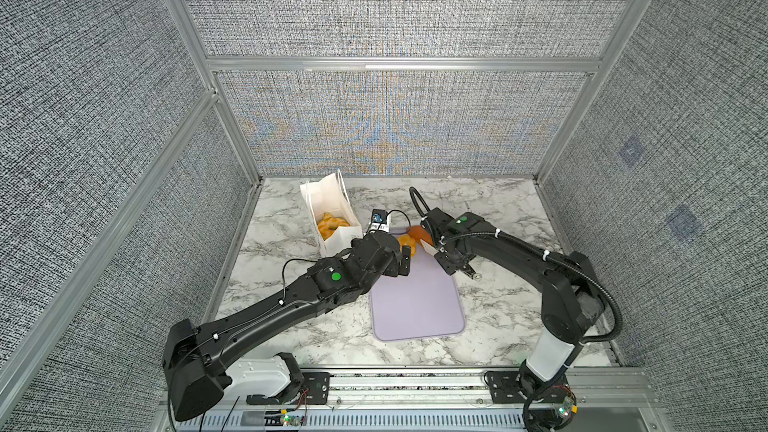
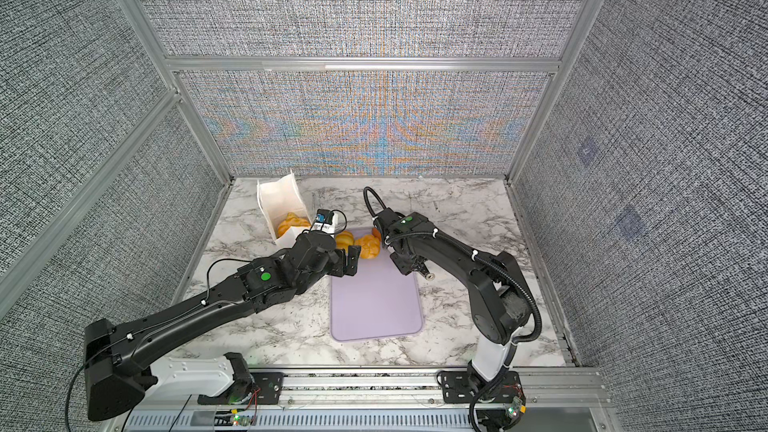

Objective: Place the fake bread into the paper bag
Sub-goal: 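Close the tongs on the long orange baguette with the right gripper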

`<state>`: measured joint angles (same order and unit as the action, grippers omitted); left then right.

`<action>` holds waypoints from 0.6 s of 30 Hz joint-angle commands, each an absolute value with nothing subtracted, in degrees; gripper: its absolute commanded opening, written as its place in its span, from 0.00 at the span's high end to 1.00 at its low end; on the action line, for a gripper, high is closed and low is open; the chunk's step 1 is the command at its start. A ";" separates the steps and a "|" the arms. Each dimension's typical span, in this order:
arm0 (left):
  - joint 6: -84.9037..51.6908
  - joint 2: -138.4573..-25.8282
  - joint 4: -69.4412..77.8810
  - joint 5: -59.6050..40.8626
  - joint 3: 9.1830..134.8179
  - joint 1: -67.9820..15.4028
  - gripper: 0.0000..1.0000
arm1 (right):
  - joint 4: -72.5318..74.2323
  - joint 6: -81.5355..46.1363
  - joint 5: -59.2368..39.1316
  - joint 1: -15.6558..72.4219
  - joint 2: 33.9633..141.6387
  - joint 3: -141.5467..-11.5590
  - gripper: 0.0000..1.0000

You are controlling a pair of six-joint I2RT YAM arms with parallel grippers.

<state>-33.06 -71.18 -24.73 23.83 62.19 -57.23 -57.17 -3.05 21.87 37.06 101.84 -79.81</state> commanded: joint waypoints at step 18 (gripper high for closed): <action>-32.84 -70.88 -23.13 23.99 61.97 -57.22 0.01 | -60.85 -4.80 21.88 39.33 102.15 -78.71 0.61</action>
<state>-33.34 -70.74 -24.49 23.86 61.65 -57.23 -58.46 -3.36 22.06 38.76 102.96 -78.96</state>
